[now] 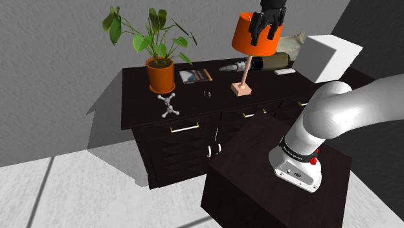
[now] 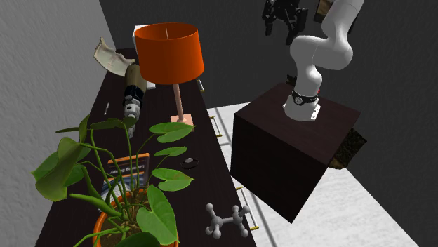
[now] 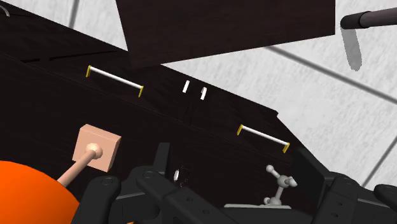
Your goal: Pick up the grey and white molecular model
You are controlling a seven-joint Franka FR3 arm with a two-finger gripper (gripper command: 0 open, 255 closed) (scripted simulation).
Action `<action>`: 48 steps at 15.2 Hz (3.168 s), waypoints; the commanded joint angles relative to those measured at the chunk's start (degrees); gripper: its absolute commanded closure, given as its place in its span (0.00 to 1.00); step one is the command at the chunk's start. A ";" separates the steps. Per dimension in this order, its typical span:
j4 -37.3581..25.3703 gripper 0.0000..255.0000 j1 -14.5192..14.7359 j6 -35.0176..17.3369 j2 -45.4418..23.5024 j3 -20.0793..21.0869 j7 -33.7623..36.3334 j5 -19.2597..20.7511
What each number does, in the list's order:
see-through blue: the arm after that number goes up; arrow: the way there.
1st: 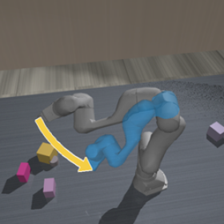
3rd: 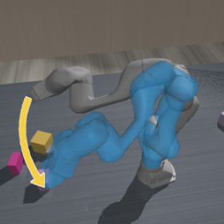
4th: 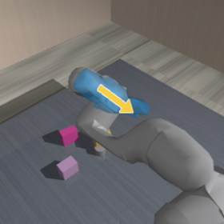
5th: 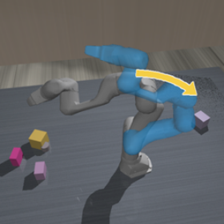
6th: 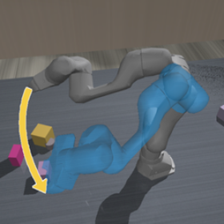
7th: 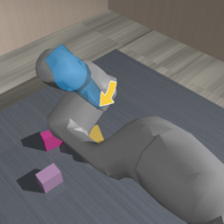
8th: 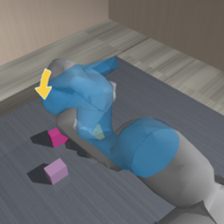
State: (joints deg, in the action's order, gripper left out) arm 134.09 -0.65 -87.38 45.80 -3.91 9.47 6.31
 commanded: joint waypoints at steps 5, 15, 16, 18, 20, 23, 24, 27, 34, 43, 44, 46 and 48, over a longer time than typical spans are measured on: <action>3.81 0.00 0.57 -8.15 -3.76 1.30 2.77 -1.03; 7.39 0.00 1.81 -28.52 -19.00 4.54 9.31 -2.51; 7.26 0.00 1.90 -30.45 -20.91 4.86 9.96 -2.53; 6.73 0.00 2.04 -34.20 -24.87 5.49 11.28 -2.49; 5.84 0.00 2.14 -37.75 -29.01 6.10 12.65 -2.31; 3.85 0.00 2.27 -42.64 -35.44 6.94 14.79 -1.72; 3.02 0.00 2.32 -44.15 -37.63 7.19 15.54 -1.44; 0.02 0.00 2.51 -48.21 -44.28 7.79 17.88 -0.34; -9.77 0.00 3.76 -54.98 -59.94 7.96 23.36 3.02; -28.04 0.00 6.64 -58.14 -80.07 6.44 28.21 5.59; -30.51 0.00 6.94 -58.11 -82.35 6.28 28.54 5.68; -35.80 0.00 7.51 -57.80 -87.00 5.98 29.10 5.75; -36.05 0.00 7.57 -58.23 -87.68 5.89 29.20 5.82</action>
State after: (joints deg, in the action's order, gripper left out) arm 98.56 6.77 -145.25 -41.08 2.08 38.46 12.05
